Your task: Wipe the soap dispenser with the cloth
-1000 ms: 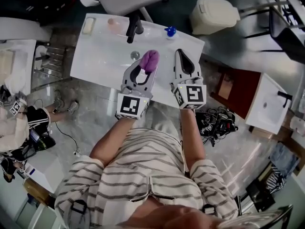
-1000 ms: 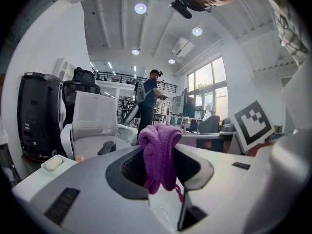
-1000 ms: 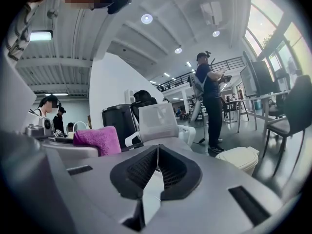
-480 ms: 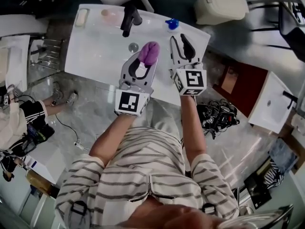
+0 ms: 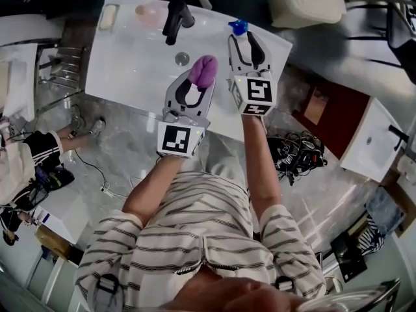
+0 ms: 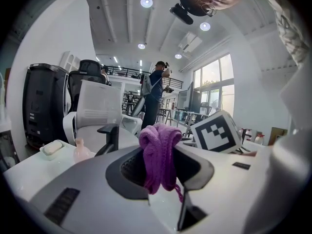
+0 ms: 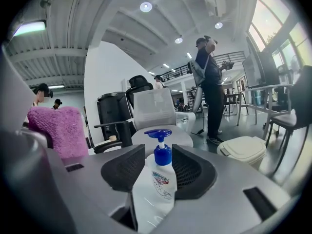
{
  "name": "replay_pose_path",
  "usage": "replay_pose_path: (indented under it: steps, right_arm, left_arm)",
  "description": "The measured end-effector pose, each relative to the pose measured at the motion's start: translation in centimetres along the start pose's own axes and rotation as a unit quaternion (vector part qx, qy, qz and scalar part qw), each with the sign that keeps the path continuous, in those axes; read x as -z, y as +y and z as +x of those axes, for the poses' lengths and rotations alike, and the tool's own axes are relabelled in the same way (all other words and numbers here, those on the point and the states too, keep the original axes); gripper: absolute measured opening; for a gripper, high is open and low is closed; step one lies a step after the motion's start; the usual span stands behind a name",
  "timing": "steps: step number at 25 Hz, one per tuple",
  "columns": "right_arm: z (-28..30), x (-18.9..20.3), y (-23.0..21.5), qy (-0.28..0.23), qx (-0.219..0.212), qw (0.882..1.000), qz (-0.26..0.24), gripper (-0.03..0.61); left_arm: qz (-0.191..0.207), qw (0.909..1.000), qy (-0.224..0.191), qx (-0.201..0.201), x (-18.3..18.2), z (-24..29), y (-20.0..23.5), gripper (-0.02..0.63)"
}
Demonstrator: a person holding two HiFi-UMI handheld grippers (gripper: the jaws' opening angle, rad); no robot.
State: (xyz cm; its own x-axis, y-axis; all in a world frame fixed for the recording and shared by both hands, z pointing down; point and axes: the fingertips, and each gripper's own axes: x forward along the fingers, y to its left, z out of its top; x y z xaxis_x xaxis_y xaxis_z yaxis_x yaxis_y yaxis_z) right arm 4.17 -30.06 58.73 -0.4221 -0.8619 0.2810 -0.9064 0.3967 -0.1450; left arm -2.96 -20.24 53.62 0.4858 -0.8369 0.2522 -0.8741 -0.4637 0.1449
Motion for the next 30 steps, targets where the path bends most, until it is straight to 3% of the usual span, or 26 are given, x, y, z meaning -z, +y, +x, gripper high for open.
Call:
replay_pose_path:
  steps: [13,19,30]
  right_arm:
    - [2.0,0.6,-0.3,0.012,0.033,0.999,-0.027,0.166]
    - [2.1,1.3,-0.7,0.026,0.049,0.998,-0.034,0.137]
    - [1.7,1.2,-1.0,0.037,0.03,0.999,-0.026,0.13]
  left_arm:
    - [-0.005,0.9999,0.001,-0.012,1.0,-0.4,0.9,0.13]
    - [-0.007,0.9998,0.001,-0.017,1.3,-0.7,1.3,0.13]
    - [-0.006,0.9999,0.005,-0.013,1.8,-1.0,1.2,0.13]
